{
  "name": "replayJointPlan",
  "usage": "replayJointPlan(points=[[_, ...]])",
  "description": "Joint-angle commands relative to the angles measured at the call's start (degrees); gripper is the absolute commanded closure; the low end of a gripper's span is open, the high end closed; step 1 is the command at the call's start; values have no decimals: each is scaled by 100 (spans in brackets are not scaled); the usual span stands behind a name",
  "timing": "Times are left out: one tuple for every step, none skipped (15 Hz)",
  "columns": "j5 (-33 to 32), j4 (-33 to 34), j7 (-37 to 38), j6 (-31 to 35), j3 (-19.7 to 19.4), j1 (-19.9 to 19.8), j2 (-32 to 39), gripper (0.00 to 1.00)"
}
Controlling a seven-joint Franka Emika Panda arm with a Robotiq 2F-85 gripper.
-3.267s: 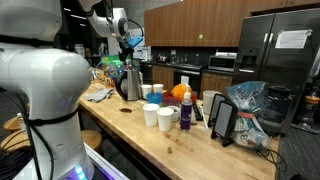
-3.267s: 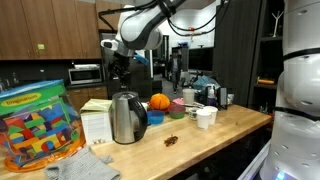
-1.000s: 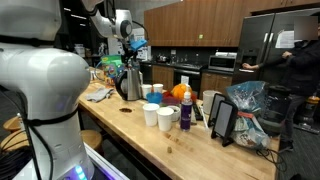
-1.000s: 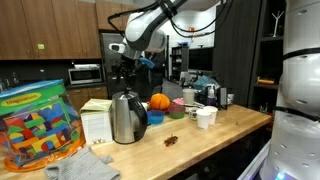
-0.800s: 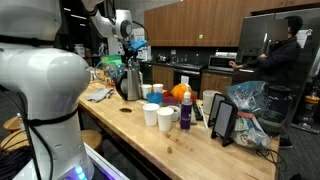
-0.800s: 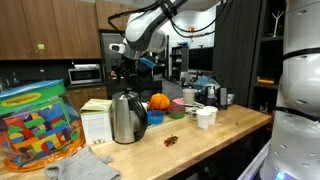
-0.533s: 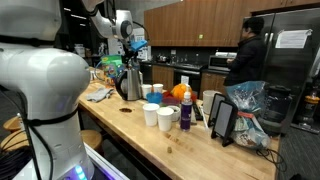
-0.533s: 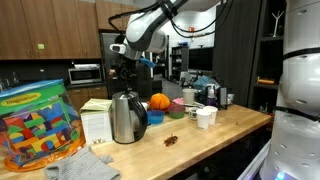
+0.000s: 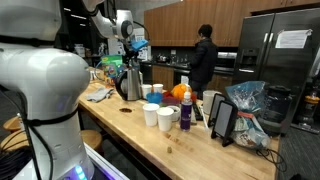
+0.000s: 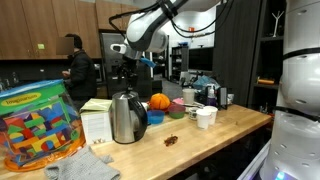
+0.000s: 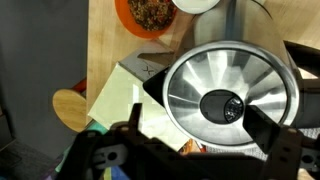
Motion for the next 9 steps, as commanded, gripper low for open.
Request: replayJointPlan(points=[[44, 84, -160, -78, 42, -79, -31, 0], [47, 109, -170, -84, 43, -78, -15, 0], [44, 129, -180, -86, 42, -78, -4, 0], [44, 147, -185, -88, 42, -79, 9, 0], [47, 164, -194, -73, 42, -79, 31, 0], [59, 182, -209, -68, 44, -81, 55, 0], [66, 194, -226, -67, 47, -82, 74, 0], [70, 209, -244, -69, 50, -83, 96, 0], [72, 224, -260, -71, 52, -85, 119, 0]])
